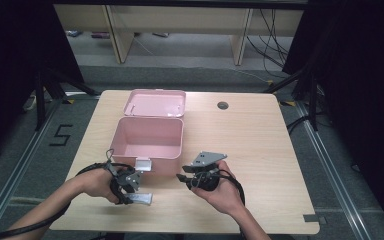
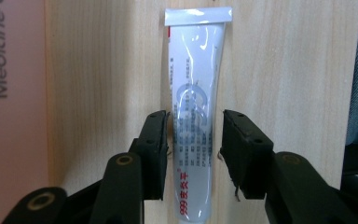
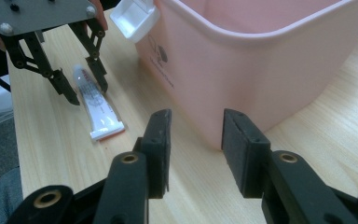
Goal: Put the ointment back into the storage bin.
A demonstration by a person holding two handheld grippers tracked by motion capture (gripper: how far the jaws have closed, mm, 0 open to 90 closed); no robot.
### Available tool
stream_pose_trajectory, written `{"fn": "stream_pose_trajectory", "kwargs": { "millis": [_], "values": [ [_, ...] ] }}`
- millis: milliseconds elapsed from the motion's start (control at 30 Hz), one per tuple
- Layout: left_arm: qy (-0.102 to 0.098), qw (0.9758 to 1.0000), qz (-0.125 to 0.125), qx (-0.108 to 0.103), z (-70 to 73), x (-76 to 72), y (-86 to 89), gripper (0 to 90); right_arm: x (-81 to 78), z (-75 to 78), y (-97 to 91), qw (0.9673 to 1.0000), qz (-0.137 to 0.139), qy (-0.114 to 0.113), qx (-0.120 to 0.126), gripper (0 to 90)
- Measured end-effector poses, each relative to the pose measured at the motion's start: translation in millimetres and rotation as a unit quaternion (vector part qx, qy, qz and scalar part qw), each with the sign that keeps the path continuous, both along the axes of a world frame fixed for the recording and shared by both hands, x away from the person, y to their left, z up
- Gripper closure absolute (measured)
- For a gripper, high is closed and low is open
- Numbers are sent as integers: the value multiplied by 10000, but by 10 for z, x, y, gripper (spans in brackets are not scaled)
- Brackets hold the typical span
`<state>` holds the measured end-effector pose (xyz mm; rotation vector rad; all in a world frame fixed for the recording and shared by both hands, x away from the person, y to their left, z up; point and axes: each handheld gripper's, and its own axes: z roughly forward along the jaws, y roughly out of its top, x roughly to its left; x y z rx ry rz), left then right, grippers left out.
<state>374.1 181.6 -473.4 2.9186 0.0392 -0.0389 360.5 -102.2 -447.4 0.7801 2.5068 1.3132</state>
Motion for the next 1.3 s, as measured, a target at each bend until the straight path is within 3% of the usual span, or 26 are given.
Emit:
{"fn": "stream_pose_trajectory", "kwargs": {
  "millis": [67,200,233,600,767,933,967,1300],
  "values": [
    [-3,9999,-77,72,-7,11,-13,615,-9,-2,2,9999,-39,93,13,636],
    [17,9999,-80,97,-24,13,-25,624,-1,-2,-11,10000,-16,-7,-14,636],
    [25,9999,-88,115,-36,12,-28,629,-11,-5,-11,9999,-57,101,11,635],
    [52,9996,-82,266,-69,13,-38,663,-13,-4,-11,9999,-46,129,8,633],
    [-39,9993,-177,333,-67,-9,-54,671,-16,-10,-8,9999,-21,158,-3,632],
    [-52,9995,-209,243,-51,-10,-31,697,-17,-25,-4,9999,-20,165,3,633],
    [-81,9996,-198,202,-52,-21,-23,698,-1,-29,-9,10000,42,59,-31,633],
    [-124,9997,-219,69,-25,-61,-10,705,-13,-24,2,9999,-13,138,-4,633]
  ]
}}
